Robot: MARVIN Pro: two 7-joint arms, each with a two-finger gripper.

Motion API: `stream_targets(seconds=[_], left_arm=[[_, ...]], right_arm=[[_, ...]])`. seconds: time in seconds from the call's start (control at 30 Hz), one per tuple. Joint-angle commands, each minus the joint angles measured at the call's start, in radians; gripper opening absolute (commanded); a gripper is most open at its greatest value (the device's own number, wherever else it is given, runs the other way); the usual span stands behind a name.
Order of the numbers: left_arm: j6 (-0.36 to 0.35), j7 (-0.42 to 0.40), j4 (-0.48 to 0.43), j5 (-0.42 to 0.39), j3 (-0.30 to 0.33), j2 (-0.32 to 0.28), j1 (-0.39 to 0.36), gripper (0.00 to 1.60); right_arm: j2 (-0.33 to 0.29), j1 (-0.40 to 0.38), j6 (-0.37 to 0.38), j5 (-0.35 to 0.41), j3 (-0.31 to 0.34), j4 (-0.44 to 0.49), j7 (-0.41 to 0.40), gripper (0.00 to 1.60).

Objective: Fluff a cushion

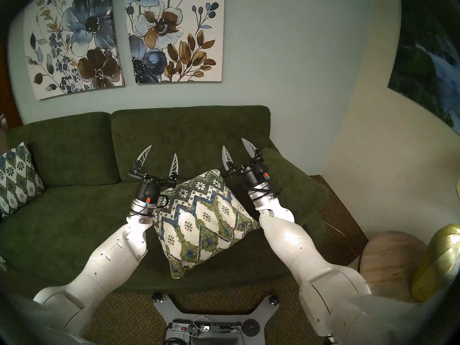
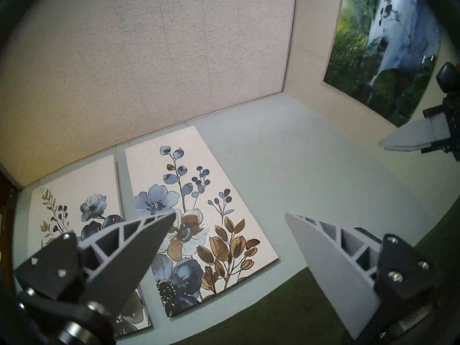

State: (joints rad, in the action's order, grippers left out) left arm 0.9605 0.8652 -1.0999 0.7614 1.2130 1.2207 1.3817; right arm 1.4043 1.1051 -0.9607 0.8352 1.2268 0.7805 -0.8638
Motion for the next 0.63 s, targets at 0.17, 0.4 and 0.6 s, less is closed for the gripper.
stream_targets(seconds=[0.17,0.4,0.6], left_arm=[[-0.001,0.052,-0.144,0.031,0.067,-0.083,0.094,1.60],[-0.001,0.056,-0.236,0.051,0.106,-0.112,0.161,1.60],[-0.001,0.060,-0.319,0.070,0.139,-0.131,0.222,1.60]], right_arm=[[-0.083,0.049,0.001,0.027,0.056,0.133,-0.029,1.60],[-0.110,0.099,0.001,0.047,0.081,0.218,-0.035,1.60],[-0.131,0.147,0.001,0.065,0.100,0.299,-0.040,1.60]])
